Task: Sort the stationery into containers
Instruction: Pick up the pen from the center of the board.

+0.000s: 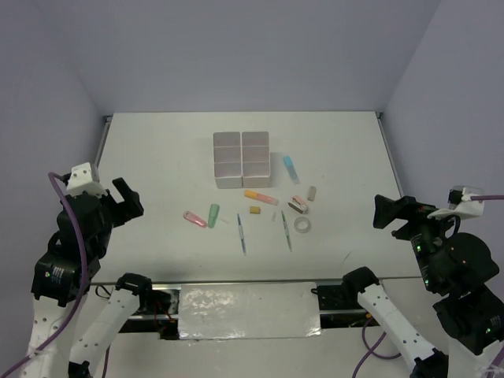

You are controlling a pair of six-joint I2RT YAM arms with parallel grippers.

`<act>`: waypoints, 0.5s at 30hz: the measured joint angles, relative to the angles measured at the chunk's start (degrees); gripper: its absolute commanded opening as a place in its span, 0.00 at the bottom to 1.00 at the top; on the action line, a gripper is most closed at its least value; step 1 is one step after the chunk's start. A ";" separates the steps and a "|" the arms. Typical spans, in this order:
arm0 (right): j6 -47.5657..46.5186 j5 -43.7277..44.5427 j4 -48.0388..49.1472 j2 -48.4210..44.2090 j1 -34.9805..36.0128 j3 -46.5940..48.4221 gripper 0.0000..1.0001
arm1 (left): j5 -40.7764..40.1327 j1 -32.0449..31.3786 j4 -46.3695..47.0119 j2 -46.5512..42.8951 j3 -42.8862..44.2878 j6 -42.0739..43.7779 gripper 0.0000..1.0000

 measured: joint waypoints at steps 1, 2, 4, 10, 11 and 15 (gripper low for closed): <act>0.00 0.09 0.02 -0.02 0.00 -0.02 1.00 | 0.00 0.00 0.00 0.00 0.00 0.00 0.99; 0.00 0.11 0.04 -0.04 0.00 -0.02 1.00 | 0.00 0.00 0.00 0.00 0.00 0.00 0.99; -0.02 0.11 0.15 -0.11 0.04 -0.20 1.00 | 0.00 0.00 0.00 0.00 0.00 0.00 0.99; 0.15 1.05 0.28 -0.79 0.09 -0.59 1.00 | -0.04 0.00 0.07 -0.28 -0.02 -0.02 0.99; 0.22 1.05 0.42 -0.79 0.09 -0.59 1.00 | -0.04 0.00 0.09 -0.44 -0.02 -0.07 0.99; -0.15 -2.27 3.26 -1.25 0.09 -0.55 1.00 | -0.20 0.00 0.22 -0.87 -0.02 -0.20 0.99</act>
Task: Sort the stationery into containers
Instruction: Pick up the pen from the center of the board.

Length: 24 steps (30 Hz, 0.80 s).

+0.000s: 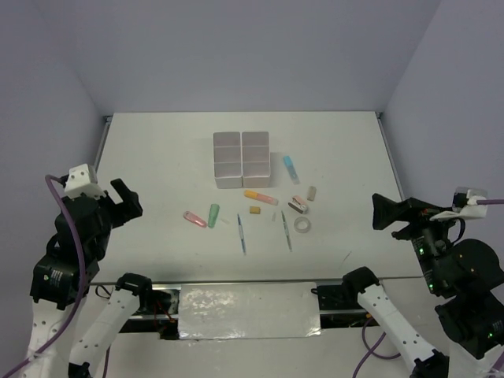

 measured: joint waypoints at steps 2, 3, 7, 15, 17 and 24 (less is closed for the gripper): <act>0.04 -4.02 0.68 1.01 0.00 1.18 1.00 | 0.02 0.00 0.04 0.00 -0.11 -0.37 0.99; 0.26 -6.12 0.79 2.75 0.00 2.05 1.00 | 0.15 0.00 0.31 -0.04 -0.48 -0.87 1.00; 1.95 -11.28 4.76 15.32 2.16 0.85 1.00 | 0.83 -0.02 1.36 -0.52 -4.87 -2.84 0.99; 14.40 -3.67 6.73 48.15 37.16 -11.26 0.98 | -1.42 0.02 2.05 1.90 -8.90 -6.64 0.99; 16.85 -2.23 7.56 55.08 41.77 -10.60 0.95 | -1.97 0.22 2.05 2.03 -8.90 -7.41 0.99; 20.72 -0.63 12.59 72.17 43.93 -3.17 0.79 | -2.43 0.28 2.25 0.39 -9.16 -7.61 0.99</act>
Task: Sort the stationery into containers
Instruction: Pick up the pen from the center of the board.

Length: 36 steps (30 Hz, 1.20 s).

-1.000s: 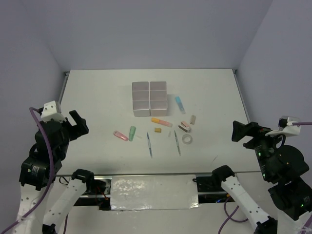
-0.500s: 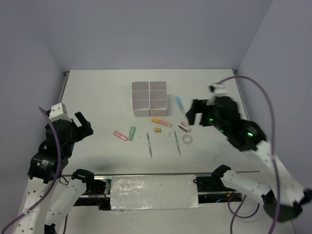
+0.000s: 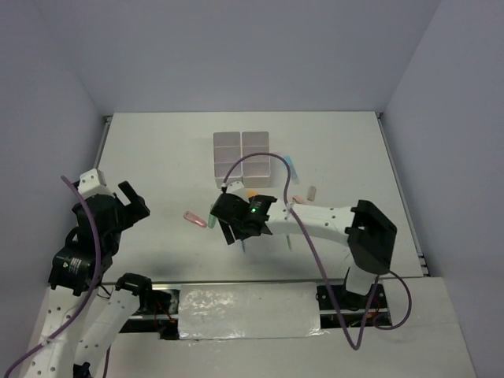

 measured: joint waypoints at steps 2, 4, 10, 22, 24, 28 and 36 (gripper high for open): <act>0.50 0.07 1.66 3.96 -0.02 1.40 0.76 | 0.00 0.00 0.11 -0.44 -0.09 0.02 0.99; 0.68 -0.20 3.02 7.17 -0.37 2.19 0.65 | 0.02 0.00 0.20 -0.55 -0.11 0.04 0.99; 0.90 -1.11 5.01 13.53 -1.49 4.79 0.61 | 0.07 0.00 0.31 -0.02 -0.11 0.07 0.99; 1.20 -2.19 8.35 14.49 -3.98 2.27 0.43 | 0.52 0.00 0.98 0.57 -0.31 0.13 0.99; 1.36 -2.62 9.29 14.93 -4.11 1.25 0.40 | 0.52 0.00 0.98 0.66 -0.31 0.13 0.99; 1.99 -3.34 10.47 15.12 -4.35 0.02 0.38 | 0.55 0.00 1.03 0.66 -0.31 0.15 0.99; 3.48 -3.56 14.08 13.79 -4.57 -2.78 0.00 | 0.52 0.00 1.01 0.66 -0.33 0.13 0.99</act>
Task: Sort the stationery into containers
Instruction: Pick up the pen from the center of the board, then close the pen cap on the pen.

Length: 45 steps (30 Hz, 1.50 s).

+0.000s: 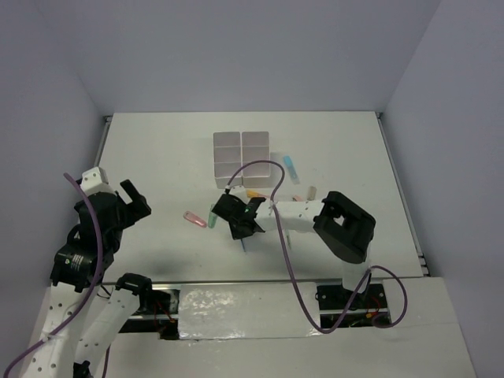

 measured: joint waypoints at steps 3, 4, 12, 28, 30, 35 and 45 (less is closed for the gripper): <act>1.14 0.13 1.44 -1.68 0.00 -2.14 0.00 | 0.79 0.00 0.04 0.09 0.02 0.17 0.99; 1.40 0.17 1.25 -2.45 0.00 -2.93 0.00 | 1.14 0.00 -0.04 0.33 0.11 0.07 0.99; 2.03 4.55 -8.70 -25.83 0.00 -7.32 0.00 | 7.85 -1.11 2.62 10.91 4.44 -9.81 0.99; -0.90 15.50 -31.56 -52.83 -2.99 -4.00 0.00 | -8.55 -42.10 -5.46 61.26 20.20 -64.17 0.87; -1.07 15.52 -32.46 -54.71 -2.99 -4.50 0.00 | -8.52 -42.53 -7.15 64.32 21.64 -67.56 0.84; -1.64 15.39 -33.75 -58.66 -2.99 -5.49 0.00 | -8.57 -42.36 -11.65 70.14 26.58 -73.53 0.80; -2.84 13.60 -32.22 -60.17 -2.99 -11.17 0.00 | -7.13 -37.62 -12.26 72.81 24.92 -76.19 0.76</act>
